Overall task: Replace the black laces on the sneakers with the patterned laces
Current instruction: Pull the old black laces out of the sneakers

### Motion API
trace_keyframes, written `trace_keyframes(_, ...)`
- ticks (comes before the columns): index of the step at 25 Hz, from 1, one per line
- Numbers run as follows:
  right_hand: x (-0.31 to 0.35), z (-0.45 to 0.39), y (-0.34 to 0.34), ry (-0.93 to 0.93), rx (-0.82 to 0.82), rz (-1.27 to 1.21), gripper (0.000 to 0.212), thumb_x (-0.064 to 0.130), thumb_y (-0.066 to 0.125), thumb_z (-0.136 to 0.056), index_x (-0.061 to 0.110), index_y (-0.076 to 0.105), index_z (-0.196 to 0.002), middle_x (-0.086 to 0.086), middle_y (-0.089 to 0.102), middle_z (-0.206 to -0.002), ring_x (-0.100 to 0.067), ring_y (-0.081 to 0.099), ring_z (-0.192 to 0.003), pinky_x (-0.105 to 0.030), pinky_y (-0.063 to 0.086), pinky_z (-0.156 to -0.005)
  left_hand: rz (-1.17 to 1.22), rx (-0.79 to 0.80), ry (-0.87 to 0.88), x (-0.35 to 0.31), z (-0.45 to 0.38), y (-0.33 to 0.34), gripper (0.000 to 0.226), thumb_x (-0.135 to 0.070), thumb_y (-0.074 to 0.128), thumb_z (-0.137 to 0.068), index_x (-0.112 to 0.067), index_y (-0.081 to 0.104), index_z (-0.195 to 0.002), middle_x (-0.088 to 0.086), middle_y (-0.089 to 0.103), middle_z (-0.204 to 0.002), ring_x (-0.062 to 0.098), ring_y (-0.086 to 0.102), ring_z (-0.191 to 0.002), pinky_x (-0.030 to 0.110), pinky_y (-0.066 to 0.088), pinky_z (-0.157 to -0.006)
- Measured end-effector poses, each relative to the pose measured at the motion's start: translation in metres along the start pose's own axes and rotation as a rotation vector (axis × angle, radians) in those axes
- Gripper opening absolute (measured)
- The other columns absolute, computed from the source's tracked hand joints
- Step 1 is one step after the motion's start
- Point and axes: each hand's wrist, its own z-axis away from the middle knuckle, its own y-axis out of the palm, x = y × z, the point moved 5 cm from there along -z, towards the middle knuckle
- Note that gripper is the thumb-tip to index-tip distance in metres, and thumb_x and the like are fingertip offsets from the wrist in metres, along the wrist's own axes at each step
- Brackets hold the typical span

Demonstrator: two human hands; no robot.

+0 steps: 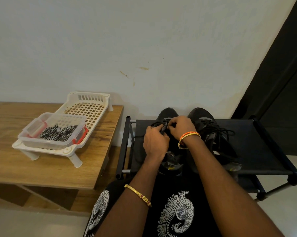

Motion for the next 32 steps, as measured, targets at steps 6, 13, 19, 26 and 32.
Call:
trace_keyframes(6,-0.014,0.000,-0.021,0.099,-0.145,-0.345,0.017,0.008,0.062,-0.082,0.015,0.066,-0.067,-0.013,0.065,-0.093,-0.023,0.061,-0.081,-0.022,0.045,-0.067,0.015,-0.008,-0.018,0.002,-0.001,0.001,0.036,-0.018,0.054,-0.091,-0.026,0.062,-0.125,0.006,0.059,-0.108,0.020,0.059,-0.086,0.026,0.043,-0.062)
trace_keyframes(13,-0.019,0.009,-0.030,0.299,-0.073,-1.078,0.019,-0.002,0.049,-0.084,0.005,0.054,-0.068,-0.009,0.069,-0.088,-0.015,0.057,-0.067,-0.024,0.044,-0.053,0.027,-0.013,-0.019,-0.001,0.001,-0.001,0.040,-0.017,0.053,-0.092,-0.025,0.058,-0.131,0.005,0.058,-0.117,0.022,0.060,-0.096,0.029,0.047,-0.070)
trace_keyframes(19,-0.011,0.003,-0.016,0.217,-0.103,-0.656,0.023,0.014,0.051,-0.088,0.017,0.037,-0.070,-0.003,0.048,-0.064,-0.015,0.040,-0.054,-0.025,0.034,-0.049,0.026,-0.006,-0.004,-0.005,0.005,-0.007,0.037,-0.018,0.053,-0.094,-0.024,0.058,-0.130,0.005,0.051,-0.120,0.019,0.056,-0.097,0.022,0.039,-0.069)
trace_keyframes(26,-0.018,0.005,-0.041,0.196,-0.457,-0.625,0.018,0.011,0.055,-0.084,0.012,0.042,-0.071,-0.001,0.043,-0.060,-0.014,0.039,-0.052,-0.013,0.035,-0.046,0.041,0.002,-0.024,-0.008,0.008,-0.011,0.037,-0.017,0.054,-0.093,-0.023,0.058,-0.130,0.005,0.050,-0.122,0.021,0.056,-0.104,0.025,0.040,-0.074)
trace_keyframes(32,-0.037,-0.005,-0.037,0.279,-0.276,-0.852,0.014,0.007,0.052,-0.083,0.021,0.052,-0.085,-0.004,0.057,-0.086,-0.023,0.057,-0.077,-0.040,0.050,-0.076,0.006,0.055,-0.028,-0.009,0.006,-0.011,0.036,-0.020,0.056,-0.091,-0.023,0.060,-0.126,0.006,0.051,-0.121,0.025,0.058,-0.099,0.032,0.046,-0.074)
